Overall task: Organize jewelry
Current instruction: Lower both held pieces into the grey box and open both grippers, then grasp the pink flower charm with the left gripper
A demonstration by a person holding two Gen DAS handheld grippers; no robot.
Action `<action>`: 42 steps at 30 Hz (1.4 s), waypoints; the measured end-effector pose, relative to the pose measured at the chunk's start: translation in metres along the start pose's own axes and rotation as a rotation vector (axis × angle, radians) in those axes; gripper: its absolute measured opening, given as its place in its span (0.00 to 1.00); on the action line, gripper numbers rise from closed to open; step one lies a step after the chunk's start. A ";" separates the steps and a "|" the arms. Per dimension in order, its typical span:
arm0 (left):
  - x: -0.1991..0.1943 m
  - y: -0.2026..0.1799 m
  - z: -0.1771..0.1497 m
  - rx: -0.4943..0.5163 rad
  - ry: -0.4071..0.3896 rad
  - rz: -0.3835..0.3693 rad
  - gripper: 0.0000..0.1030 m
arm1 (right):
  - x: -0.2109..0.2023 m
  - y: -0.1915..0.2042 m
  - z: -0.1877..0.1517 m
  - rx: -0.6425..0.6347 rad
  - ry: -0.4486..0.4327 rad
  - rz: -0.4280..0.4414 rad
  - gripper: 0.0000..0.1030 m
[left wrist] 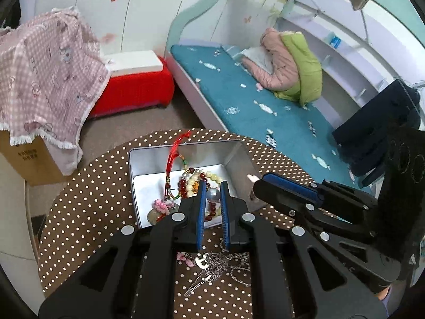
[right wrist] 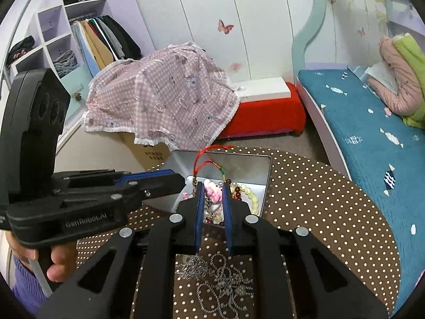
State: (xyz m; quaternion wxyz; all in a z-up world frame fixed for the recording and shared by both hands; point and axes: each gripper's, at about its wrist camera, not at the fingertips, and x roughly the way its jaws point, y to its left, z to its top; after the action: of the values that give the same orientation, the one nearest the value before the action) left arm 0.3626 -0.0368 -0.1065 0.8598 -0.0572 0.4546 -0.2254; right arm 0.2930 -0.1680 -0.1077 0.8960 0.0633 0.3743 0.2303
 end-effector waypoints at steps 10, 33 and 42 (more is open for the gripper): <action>0.031 0.005 -0.005 -0.004 0.042 0.015 0.11 | 0.024 -0.006 0.000 0.018 0.048 -0.009 0.12; 0.005 0.009 -0.022 -0.023 0.011 0.044 0.41 | 0.018 -0.005 -0.008 0.061 0.050 0.006 0.16; -0.062 0.003 -0.050 0.013 -0.149 0.099 0.78 | -0.028 0.004 -0.025 0.004 -0.022 -0.004 0.27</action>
State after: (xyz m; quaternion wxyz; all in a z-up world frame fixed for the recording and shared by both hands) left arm 0.2933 -0.0015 -0.0898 0.9017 -0.0457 0.3901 -0.1808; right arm 0.2567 -0.1793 -0.1065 0.9004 0.0667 0.3650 0.2270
